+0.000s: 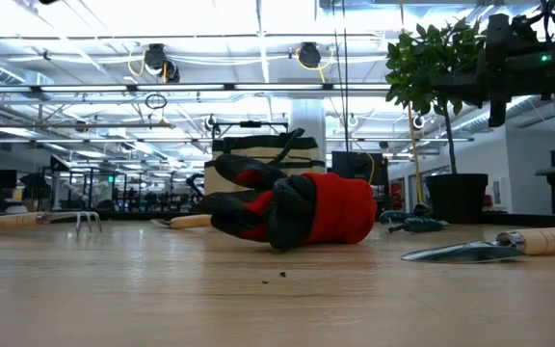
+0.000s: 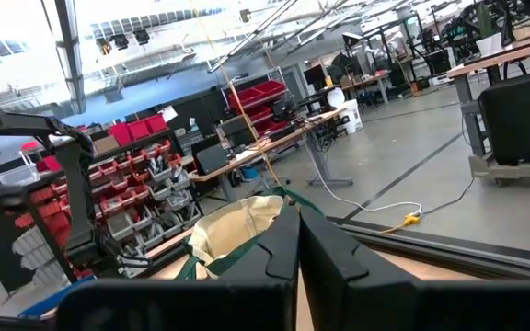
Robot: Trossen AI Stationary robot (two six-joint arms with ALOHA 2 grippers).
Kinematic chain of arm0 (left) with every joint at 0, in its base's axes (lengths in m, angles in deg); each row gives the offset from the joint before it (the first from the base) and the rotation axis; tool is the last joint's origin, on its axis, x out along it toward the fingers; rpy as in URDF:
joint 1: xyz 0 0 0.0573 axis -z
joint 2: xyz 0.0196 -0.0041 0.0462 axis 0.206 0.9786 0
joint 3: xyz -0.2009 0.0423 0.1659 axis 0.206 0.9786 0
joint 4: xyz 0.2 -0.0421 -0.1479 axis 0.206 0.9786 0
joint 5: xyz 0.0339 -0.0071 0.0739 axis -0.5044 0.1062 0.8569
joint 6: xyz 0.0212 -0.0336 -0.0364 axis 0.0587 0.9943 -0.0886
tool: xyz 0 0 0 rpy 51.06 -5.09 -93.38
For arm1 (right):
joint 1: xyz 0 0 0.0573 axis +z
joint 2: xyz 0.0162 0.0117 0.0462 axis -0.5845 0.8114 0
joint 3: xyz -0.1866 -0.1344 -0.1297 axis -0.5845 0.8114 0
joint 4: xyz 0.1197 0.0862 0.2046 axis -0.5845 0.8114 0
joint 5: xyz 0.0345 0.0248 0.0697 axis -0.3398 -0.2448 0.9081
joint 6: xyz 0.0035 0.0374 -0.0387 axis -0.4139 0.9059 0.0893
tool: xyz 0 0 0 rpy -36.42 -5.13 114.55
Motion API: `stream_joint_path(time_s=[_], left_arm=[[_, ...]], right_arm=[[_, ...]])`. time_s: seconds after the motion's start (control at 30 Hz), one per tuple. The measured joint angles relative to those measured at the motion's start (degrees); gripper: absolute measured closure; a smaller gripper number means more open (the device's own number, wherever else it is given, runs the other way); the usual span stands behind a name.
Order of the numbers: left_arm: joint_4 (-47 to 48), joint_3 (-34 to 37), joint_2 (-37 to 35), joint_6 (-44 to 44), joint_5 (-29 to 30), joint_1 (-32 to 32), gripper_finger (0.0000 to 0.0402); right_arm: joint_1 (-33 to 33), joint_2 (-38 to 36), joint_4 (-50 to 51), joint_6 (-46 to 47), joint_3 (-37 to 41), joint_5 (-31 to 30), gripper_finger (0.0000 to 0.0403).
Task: Pick & Place Garden tools in Gardening bag
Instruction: Put the green spray bottle into the gardening bag
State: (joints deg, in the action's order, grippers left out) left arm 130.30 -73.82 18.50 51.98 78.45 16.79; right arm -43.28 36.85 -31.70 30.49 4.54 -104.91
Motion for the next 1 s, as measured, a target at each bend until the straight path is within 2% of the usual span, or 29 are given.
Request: stream_joint_path(time_s=[0.2, 0.3, 0.43, 0.7, 1.0], left_arm=[[0.38, -0.58, 3.80, 9.00, -1.53, 5.76, 0.0133], [0.35, -0.58, 4.35, 9.93, -4.47, 7.72, 0.0133], [-0.11, -0.58, 4.45, 9.30, -4.84, 9.85, 0.0133], [-0.17, -0.56, 4.45, 9.23, -4.82, 10.87, 0.0133], [-0.19, -0.54, 4.45, 15.82, -4.28, 10.85, 0.0133]], right_arm=[[0.00, 0.00, 0.65, 0.00, 0.00, 0.02, 0.0399], [0.00, 0.00, 1.71, 0.00, 0.00, 0.02, 0.0399], [0.00, 0.00, 2.79, 0.01, 0.00, 0.24, 0.0399], [0.00, 0.00, 2.84, 0.01, 0.00, 0.24, 0.0399], [0.00, 0.00, 2.82, 0.02, 0.00, 0.26, 0.0399]])
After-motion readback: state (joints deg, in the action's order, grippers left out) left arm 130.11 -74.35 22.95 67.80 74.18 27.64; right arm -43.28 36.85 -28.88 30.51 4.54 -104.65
